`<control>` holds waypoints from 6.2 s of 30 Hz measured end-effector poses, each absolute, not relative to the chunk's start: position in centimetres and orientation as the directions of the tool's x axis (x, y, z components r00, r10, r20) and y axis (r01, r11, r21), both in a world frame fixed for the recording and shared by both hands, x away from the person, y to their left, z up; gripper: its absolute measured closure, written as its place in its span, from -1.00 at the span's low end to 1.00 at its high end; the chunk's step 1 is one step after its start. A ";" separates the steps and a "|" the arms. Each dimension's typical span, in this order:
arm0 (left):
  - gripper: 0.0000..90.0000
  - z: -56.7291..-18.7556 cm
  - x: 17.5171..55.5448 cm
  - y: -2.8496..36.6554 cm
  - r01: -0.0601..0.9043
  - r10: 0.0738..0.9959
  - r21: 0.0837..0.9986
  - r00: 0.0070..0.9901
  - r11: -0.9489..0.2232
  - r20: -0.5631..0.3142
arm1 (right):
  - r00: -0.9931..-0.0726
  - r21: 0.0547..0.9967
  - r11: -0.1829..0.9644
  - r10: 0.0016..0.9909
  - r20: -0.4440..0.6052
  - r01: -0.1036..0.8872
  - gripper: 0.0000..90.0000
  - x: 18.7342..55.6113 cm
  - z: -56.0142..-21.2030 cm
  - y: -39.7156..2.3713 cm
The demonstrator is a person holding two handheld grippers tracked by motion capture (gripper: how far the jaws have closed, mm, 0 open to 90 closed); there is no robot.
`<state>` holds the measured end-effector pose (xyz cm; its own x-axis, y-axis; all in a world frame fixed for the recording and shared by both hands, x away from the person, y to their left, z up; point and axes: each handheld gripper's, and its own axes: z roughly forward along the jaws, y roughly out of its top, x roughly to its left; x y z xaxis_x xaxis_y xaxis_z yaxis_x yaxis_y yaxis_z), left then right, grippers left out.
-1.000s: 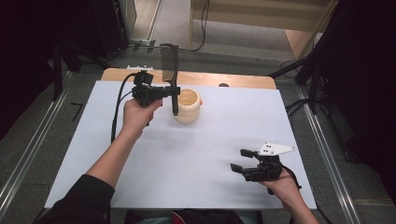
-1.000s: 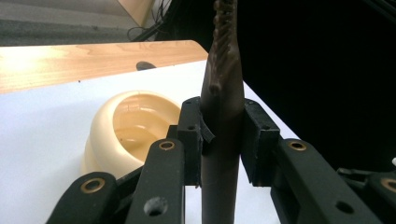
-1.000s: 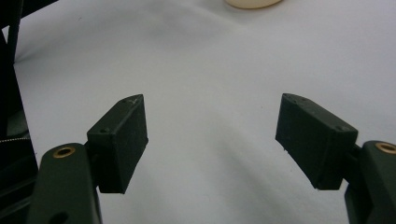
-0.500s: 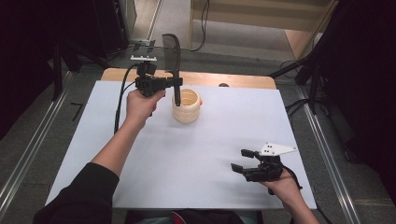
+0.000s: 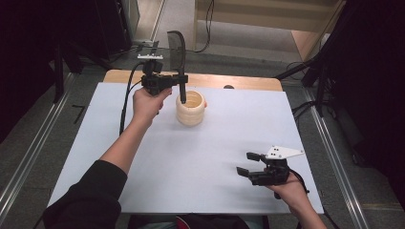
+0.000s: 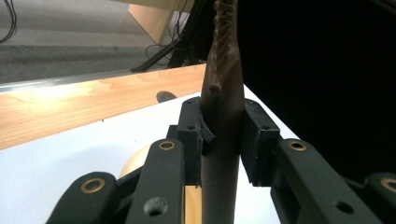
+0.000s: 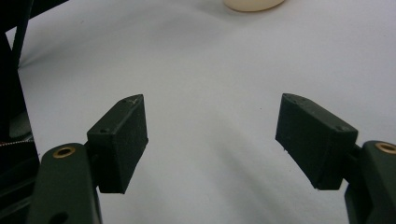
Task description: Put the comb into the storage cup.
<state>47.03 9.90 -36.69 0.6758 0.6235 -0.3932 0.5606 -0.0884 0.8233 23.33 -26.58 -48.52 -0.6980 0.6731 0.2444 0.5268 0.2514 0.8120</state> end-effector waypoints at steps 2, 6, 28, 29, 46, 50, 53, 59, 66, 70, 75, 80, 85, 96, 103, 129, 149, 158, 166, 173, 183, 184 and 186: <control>0.62 -36.7 47.1 9.7 0.549 0.631 0.832 0.674 -0.080 -0.384 | -0.701 0.815 0.253 0.671 0.242 0.522 -0.49 23.3 -48.5 -26.6; 0.62 -37.1 47.3 9.3 0.539 0.637 0.839 0.672 -0.073 -0.377 | -0.702 0.814 0.253 0.668 0.244 0.524 -0.49 23.3 -48.5 -26.4; 0.62 -39.0 48.4 8.2 0.521 0.632 0.850 0.686 -0.079 -0.361 | -0.705 0.816 0.250 0.665 0.247 0.521 -0.49 23.4 -48.5 -26.4; 0.62 -39.1 48.4 8.1 0.520 0.632 0.850 0.687 -0.084 -0.358 | -0.704 0.816 0.249 0.665 0.247 0.522 -0.49 23.4 -48.5 -26.4; 0.62 -40.9 48.7 7.6 0.528 0.633 0.840 0.696 -0.128 -0.340 | -0.704 0.816 0.250 0.667 0.245 0.521 -0.49 23.4 -48.5 -26.4; 0.62 -41.4 48.7 7.5 0.525 0.630 0.839 0.701 -0.141 -0.333 | -0.707 0.816 0.255 0.665 0.241 0.518 -0.49 23.5 -48.5 -26.4; 0.62 -41.7 48.7 7.5 0.527 0.631 0.837 0.702 -0.148 -0.331 | -0.709 0.817 0.257 0.664 0.239 0.516 -0.49 23.5 -48.5 -26.3; 0.62 -42.1 48.6 7.2 0.529 0.621 0.832 0.713 -0.169 -0.327 | -0.706 0.816 0.254 0.665 0.242 0.519 -0.49 23.5 -48.5 -26.3; 0.61 -42.6 48.5 6.9 0.529 0.618 0.828 0.718 -0.186 -0.320 | -0.706 0.815 0.253 0.664 0.245 0.521 -0.49 23.5 -48.5 -26.3; 0.61 -43.1 48.5 7.1 0.537 0.622 0.824 0.711 -0.181 -0.327 | -0.708 0.817 0.254 0.663 0.242 0.517 -0.49 23.6 -48.6 -26.3; 0.61 -43.5 48.5 7.4 0.541 0.621 0.822 0.710 -0.178 -0.332 | -0.709 0.818 0.256 0.663 0.240 0.516 -0.49 23.5 -48.5 -26.3; 0.61 -43.8 48.5 7.5 0.541 0.619 0.821 0.712 -0.184 -0.331 | -0.707 0.818 0.252 0.664 0.243 0.518 -0.49 23.5 -48.5 -26.3; 0.61 -43.9 48.5 7.5 0.535 0.616 0.822 0.719 -0.194 -0.323 | -0.707 0.815 0.254 0.663 0.246 0.521 -0.49 23.6 -48.6 -26.3; 0.36 -43.9 48.3 7.6 0.526 0.612 0.825 0.727 -0.206 -0.310 | -0.712 0.815 0.259 0.659 0.243 0.518 -0.49 23.6 -48.6 -26.3; 0.16 -43.2 48.1 8.0 0.531 0.608 0.827 0.723 -0.185 -0.328 | -0.713 0.815 0.260 0.658 0.243 0.518 -0.49 23.6 -48.5 -26.2; -0.19 -41.9 46.5 12.3 0.596 0.554 0.786 0.716 -0.166 -0.426 | -0.708 0.810 0.261 0.663 0.245 0.525 -0.51 23.6 -48.6 -26.3; -0.27 -42.6 44.1 13.8 0.619 0.511 0.767 0.721 -0.171 -0.468 | -0.701 0.803 0.266 0.670 0.245 0.534 -0.53 23.7 -48.8 -26.3; -0.27 -43.0 42.8 13.9 0.612 0.507 0.765 0.733 -0.202 -0.453 | -0.700 0.801 0.266 0.671 0.246 0.536 -0.53 23.8 -48.9 -26.3; -0.27 -43.7 41.2 13.8 0.619 0.498 0.752 0.737 -0.227 -0.457 | -0.696 0.798 0.266 0.674 0.247 0.541 -0.53 23.8 -48.9 -26.3; -0.27 -43.7 40.0 14.1 0.605 0.499 0.758 0.749 -0.244 -0.437 | -0.694 0.796 0.267 0.676 0.247 0.543 -0.53 23.8 -48.9 -26.3; -0.27 -44.1 38.3 14.7 0.612 0.494 0.752 0.747 -0.246 -0.445 | -0.690 0.792 0.271 0.681 0.244 0.548 -0.53 23.9 -49.0 -26.3; -0.27 -44.2 38.1 14.7 0.610 0.492 0.752 0.748 -0.248 -0.445 | -0.689 0.791 0.271 0.682 0.245 0.549 -0.53 23.9 -49.0 -26.3; -0.27 -44.2 37.8 14.8 0.613 0.492 0.749 0.747 -0.250 -0.447 | -0.689 0.790 0.270 0.682 0.247 0.551 -0.53 23.9 -49.0 -26.3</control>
<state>37.78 14.80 -44.23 0.7471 0.4919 -0.4471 0.6132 -0.2503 0.7493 23.86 -26.34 -49.01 -0.6889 0.6815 0.2470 0.5505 0.2702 0.7899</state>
